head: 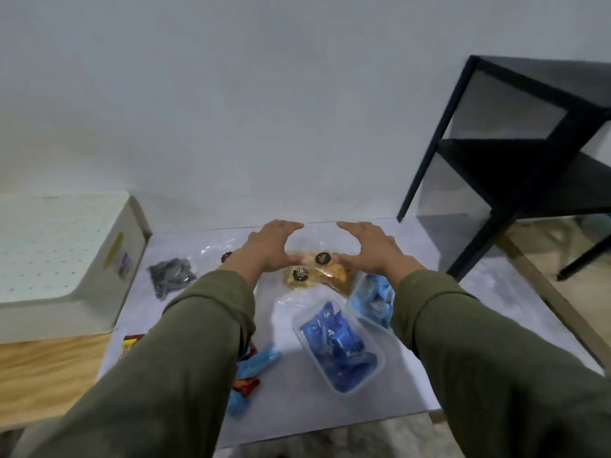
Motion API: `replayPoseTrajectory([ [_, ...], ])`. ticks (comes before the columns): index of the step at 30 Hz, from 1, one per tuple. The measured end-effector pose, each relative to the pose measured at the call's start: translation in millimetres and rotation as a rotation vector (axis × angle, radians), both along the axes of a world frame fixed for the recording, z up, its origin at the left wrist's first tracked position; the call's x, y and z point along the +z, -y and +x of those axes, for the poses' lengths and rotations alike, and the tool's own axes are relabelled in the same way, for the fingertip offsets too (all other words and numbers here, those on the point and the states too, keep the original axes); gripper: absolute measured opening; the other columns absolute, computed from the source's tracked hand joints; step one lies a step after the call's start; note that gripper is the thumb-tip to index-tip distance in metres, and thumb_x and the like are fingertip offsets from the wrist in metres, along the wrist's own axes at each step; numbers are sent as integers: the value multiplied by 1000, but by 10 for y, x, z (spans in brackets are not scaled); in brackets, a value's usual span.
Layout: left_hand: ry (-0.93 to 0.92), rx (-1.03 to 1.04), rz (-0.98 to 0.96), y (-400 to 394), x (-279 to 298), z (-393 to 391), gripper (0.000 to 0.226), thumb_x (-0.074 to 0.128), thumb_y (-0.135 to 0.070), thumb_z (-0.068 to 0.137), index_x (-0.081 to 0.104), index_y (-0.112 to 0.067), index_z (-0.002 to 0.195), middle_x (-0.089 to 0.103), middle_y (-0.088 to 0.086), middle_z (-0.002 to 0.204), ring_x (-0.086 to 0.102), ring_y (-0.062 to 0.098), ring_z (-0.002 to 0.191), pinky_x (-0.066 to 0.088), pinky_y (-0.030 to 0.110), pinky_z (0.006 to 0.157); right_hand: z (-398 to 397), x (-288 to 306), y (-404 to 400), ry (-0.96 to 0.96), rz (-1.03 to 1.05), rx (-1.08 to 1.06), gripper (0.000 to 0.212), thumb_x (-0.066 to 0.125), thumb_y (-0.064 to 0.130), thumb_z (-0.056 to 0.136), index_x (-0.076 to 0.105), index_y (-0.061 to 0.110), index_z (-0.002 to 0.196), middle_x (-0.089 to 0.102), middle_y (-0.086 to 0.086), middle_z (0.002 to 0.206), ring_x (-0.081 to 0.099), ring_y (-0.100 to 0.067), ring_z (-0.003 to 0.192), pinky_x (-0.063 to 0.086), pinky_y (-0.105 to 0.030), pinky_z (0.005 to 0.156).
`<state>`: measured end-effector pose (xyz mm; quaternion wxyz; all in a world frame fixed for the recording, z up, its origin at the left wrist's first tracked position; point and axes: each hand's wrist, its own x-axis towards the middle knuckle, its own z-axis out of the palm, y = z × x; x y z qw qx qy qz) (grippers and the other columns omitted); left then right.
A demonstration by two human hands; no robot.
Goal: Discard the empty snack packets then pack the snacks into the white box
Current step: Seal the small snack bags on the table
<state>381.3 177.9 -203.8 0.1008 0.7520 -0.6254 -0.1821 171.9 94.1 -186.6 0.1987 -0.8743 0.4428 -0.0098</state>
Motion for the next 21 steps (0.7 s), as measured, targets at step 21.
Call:
replayPoseTrajectory([
  [21,-177,317,92,630,-1089,175,79,67,-40,82,23,-27,146,42,9,141,39,28,130,36,43,106,916,-1148,1167,-51,165,272,75,63,50,75,27,42,141,39,1,145,37,-24,133,34,-50,106],
])
